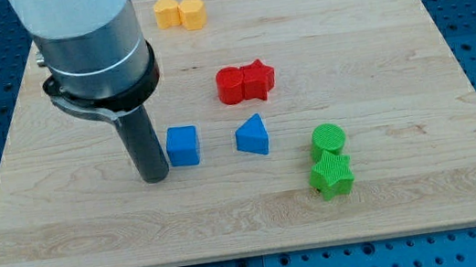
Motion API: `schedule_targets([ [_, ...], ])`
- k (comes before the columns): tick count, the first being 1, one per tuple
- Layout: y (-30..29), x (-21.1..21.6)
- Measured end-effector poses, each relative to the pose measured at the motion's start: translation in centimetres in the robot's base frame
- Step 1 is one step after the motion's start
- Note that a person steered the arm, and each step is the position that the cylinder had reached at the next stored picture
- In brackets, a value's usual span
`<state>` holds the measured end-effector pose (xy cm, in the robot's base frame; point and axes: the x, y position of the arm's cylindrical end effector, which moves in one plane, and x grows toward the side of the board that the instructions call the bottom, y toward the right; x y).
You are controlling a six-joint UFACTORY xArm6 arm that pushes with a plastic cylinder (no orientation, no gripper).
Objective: Move the blue cube left to the blue triangle
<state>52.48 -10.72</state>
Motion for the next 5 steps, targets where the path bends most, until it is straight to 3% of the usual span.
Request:
schedule_targets([
  [5,4.5,-2.1],
])
